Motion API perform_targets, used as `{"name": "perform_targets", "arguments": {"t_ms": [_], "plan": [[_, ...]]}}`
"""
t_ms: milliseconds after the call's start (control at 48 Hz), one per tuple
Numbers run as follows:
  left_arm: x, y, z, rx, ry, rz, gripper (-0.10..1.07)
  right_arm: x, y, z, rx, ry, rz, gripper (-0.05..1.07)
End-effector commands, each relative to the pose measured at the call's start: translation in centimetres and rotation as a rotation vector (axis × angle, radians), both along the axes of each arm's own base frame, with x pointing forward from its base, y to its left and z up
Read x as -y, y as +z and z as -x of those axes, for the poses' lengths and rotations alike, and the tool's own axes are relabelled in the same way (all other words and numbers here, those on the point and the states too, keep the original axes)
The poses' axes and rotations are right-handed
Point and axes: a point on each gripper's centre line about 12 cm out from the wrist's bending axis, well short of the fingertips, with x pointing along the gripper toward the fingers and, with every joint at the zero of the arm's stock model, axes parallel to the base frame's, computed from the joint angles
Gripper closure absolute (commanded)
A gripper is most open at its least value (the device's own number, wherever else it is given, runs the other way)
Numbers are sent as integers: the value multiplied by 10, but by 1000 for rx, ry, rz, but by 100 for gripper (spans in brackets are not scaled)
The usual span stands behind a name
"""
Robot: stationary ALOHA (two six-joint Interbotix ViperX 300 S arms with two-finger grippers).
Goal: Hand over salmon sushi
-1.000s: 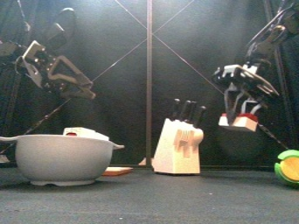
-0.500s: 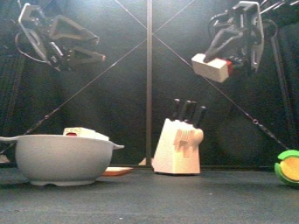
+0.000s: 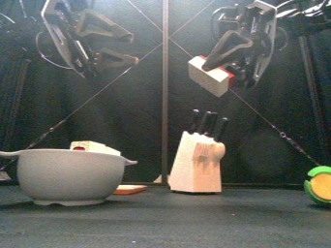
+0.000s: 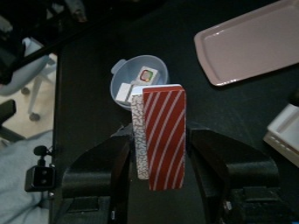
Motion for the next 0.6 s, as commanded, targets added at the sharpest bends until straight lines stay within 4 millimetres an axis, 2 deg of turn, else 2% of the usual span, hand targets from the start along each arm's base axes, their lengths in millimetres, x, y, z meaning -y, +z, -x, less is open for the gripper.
{"name": "perform_targets", "arguments": {"t_ms": [0,292,583], "plan": [[3,3,-17,12,-3,1,6,-10,12,-14,38,55,42,49],[9,-11,-46,-30,-20,14,6,-18,6,-42,21,102,103,49],[11,-14,-52,-47,-28,89,6,-16,1,-48,3,94,109,49]]}}
